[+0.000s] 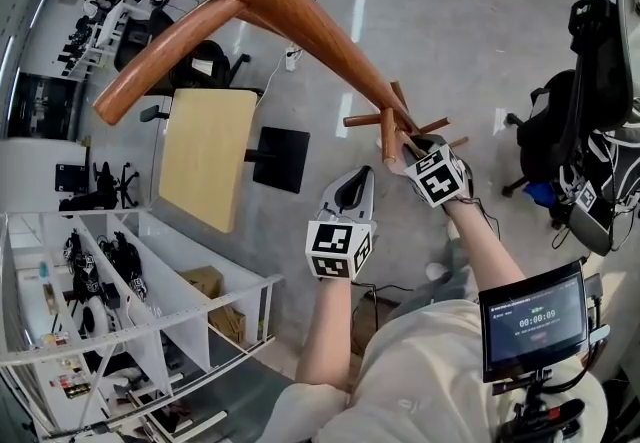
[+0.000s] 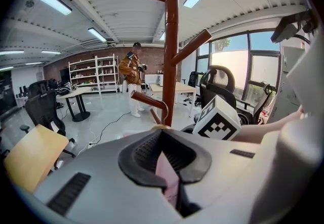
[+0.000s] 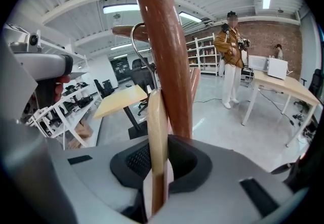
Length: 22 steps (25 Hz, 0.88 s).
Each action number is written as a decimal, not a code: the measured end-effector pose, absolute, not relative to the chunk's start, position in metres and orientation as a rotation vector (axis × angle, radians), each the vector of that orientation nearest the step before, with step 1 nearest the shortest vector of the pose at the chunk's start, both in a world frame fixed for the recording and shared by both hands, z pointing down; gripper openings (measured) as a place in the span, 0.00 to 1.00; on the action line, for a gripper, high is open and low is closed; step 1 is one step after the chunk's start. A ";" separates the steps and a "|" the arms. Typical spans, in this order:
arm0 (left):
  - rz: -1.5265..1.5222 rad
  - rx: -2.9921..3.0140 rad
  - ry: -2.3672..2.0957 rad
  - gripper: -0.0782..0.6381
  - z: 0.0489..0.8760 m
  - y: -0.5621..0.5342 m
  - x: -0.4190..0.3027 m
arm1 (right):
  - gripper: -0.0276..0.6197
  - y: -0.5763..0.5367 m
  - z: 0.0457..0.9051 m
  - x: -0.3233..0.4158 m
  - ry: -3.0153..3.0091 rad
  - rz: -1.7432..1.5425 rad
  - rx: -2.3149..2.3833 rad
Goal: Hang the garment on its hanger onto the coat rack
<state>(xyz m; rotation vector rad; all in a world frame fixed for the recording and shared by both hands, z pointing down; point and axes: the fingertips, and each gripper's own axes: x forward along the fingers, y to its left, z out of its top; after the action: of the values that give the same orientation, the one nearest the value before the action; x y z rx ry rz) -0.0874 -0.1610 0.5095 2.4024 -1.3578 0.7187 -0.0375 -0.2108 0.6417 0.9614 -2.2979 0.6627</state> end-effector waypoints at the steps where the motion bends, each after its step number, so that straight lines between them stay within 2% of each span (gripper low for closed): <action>1: 0.719 2.406 -1.357 0.12 0.508 -0.159 -0.086 | 0.10 -0.209 0.641 -0.036 -2.294 0.653 0.957; 16: 0.661 2.397 -1.441 0.12 0.488 -0.132 -0.088 | 0.13 -0.188 0.559 0.000 -2.452 0.527 1.020; 22: 0.591 2.371 -1.523 0.12 0.474 -0.116 -0.102 | 0.12 -0.166 0.516 -0.015 -2.546 0.437 0.952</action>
<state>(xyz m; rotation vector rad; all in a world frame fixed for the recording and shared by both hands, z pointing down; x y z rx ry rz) -0.1017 -0.1165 0.4742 2.3706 -1.5227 0.5910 -0.0155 -0.1656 0.5163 0.9521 -2.5460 0.4366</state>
